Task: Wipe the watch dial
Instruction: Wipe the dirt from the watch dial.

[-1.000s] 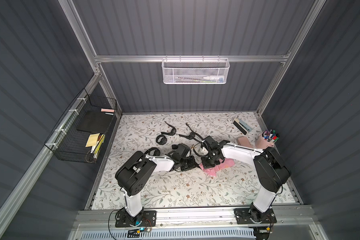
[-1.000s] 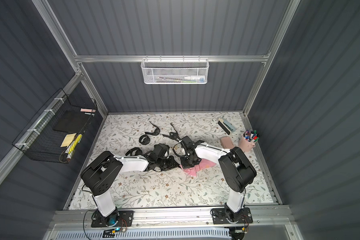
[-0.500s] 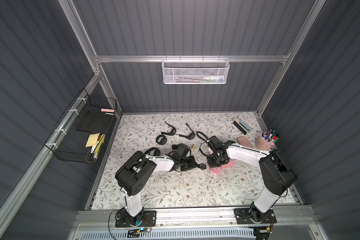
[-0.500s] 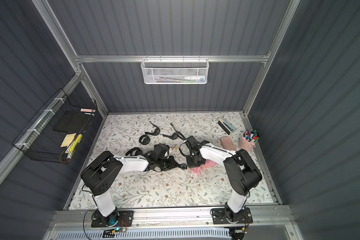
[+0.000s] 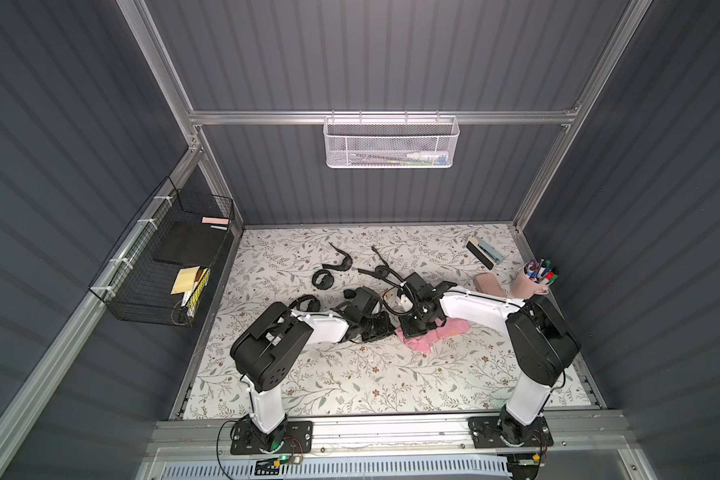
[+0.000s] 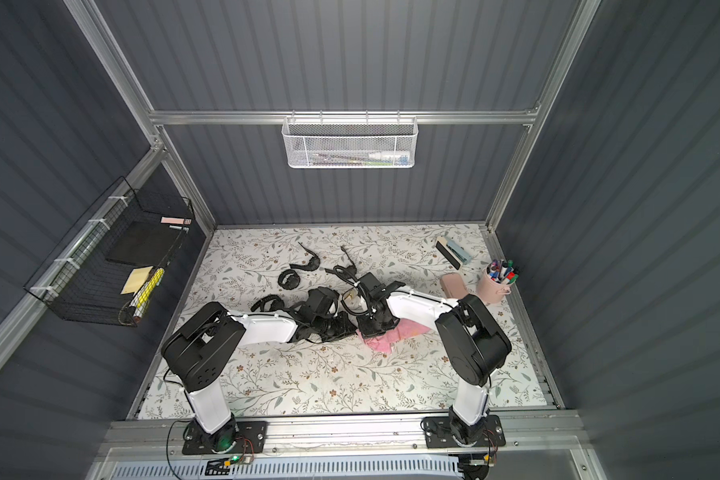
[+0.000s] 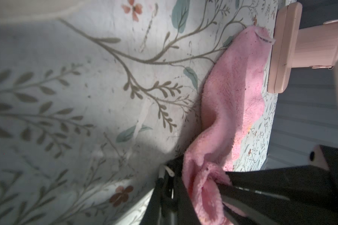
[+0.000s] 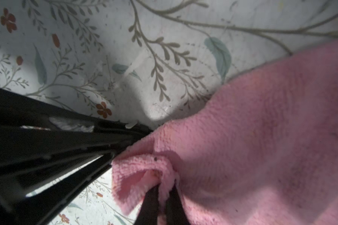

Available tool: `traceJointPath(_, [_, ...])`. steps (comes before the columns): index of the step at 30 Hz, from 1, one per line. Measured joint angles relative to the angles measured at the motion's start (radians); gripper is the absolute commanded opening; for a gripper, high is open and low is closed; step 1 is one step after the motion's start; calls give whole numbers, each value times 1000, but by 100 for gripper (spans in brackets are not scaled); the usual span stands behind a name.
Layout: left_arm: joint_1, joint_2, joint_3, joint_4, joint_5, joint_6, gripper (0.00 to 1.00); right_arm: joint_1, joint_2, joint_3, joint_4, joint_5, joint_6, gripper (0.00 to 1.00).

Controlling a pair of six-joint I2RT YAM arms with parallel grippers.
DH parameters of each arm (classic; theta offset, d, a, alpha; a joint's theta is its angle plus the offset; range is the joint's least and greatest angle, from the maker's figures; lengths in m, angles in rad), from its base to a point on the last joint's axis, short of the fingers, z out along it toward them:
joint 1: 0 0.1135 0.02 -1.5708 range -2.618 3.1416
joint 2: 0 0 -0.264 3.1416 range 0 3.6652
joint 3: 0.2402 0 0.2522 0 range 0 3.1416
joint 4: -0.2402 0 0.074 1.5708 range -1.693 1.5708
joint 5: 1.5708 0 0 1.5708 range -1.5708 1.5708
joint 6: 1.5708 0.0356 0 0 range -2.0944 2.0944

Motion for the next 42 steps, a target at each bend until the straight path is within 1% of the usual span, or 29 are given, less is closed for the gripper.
traceJointPath(8, [0, 0, 0, 0, 0, 0, 14, -14, -33, -19, -36, 78, -4, 0])
traceJointPath(11, [0, 0, 0, 0, 0, 0, 14, -13, -5, 35, -57, 76, -2, 0])
traceJointPath(15, [0, 0, 0, 0, 0, 0, 14, 27, 33, 98, -48, 73, -6, 0])
traceJointPath(20, [0, 0, 0, 0, 0, 0, 14, 59, 30, 64, -40, 74, -15, 0])
traceJointPath(26, [0, 0, 0, 0, 3, 4, 14, 26, -32, -20, -33, 95, -16, 0])
traceJointPath(30, [0, 0, 0, 0, 3, 4, 14, -5, -15, 8, -63, 102, -15, 0])
traceJointPath(35, [0, 0, 0, 0, 2, 4, 14, 23, 34, 72, -55, 97, -15, 0])
traceJointPath(42, [0, 0, 0, -4, 3, 4, 14, 34, 27, 39, -10, 90, -8, 0])
